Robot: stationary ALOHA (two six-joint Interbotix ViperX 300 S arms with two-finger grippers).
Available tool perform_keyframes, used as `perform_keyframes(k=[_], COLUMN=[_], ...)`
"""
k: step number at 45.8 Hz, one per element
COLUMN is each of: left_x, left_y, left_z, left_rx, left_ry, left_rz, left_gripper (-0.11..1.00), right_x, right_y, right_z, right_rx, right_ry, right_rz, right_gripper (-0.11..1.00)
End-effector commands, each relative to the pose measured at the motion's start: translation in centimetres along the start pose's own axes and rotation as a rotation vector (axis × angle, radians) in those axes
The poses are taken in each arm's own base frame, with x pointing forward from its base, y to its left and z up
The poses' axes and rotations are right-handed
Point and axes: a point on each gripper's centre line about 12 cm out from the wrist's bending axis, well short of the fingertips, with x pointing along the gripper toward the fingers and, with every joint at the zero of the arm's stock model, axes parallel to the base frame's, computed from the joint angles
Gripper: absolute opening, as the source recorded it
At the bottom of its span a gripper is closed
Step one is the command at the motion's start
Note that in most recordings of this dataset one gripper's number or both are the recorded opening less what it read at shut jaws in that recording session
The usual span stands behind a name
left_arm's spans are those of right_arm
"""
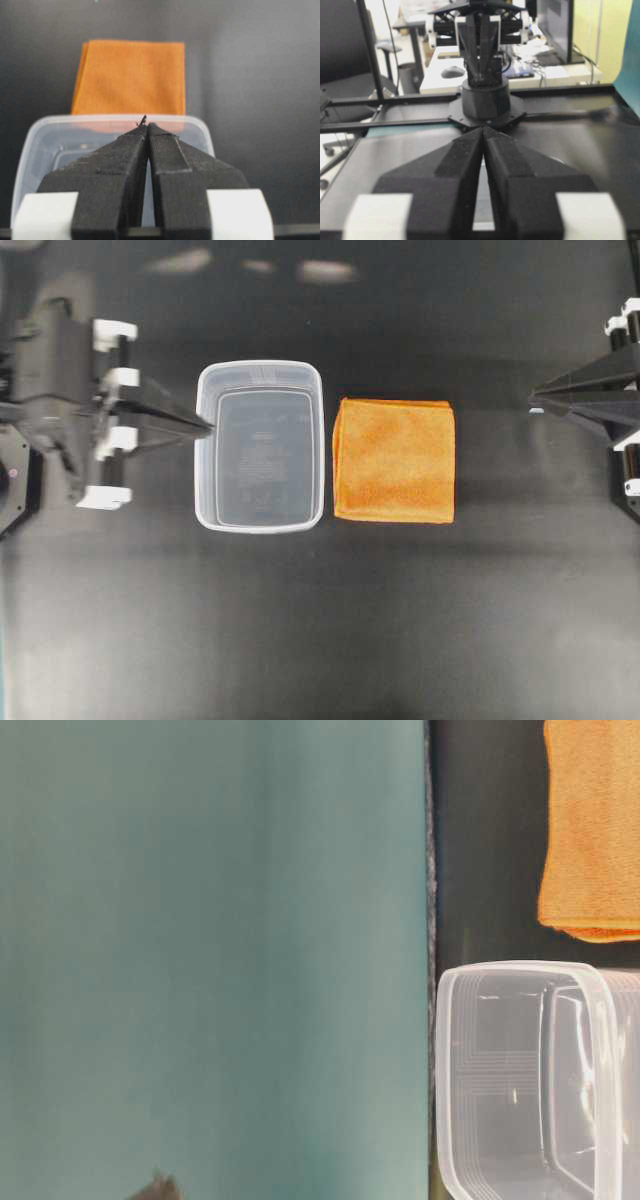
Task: Place the orange towel into the container with the left arm.
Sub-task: 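Move the left gripper over the container toward the orange towel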
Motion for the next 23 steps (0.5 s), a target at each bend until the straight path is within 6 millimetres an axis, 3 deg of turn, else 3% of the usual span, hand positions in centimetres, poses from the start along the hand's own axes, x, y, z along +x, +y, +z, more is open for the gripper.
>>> perform_keyframes(k=[1,4,12,16,23], left_x=[1.5,2.8,5.7,7.5,11.3], left_y=[0.0,-0.1,0.0,0.0,0.2], left_z=[1.6,2.0,3.2,3.6,3.5], left_rx=[0.006,0.007,0.007,0.013,0.012], left_ry=[0.043,0.087,0.179,0.233,0.331], left_rz=[0.002,0.002,0.008,0.009,0.015], left_gripper=[0.01,0.01,0.11,0.28,0.66], right_x=[0.2,0.1,-0.1,-0.2,-0.4], right_y=[-0.1,-0.1,-0.2,-0.2,-0.2], right_z=[0.3,0.4,0.5,0.6,0.8], right_rx=[0.004,0.004,0.004,0.003,0.003], right_ry=[-0.006,-0.010,-0.016,-0.014,-0.020], right_rz=[-0.004,-0.007,-0.013,-0.013,-0.012], right_gripper=[0.11,0.22,0.65,0.77,0.77])
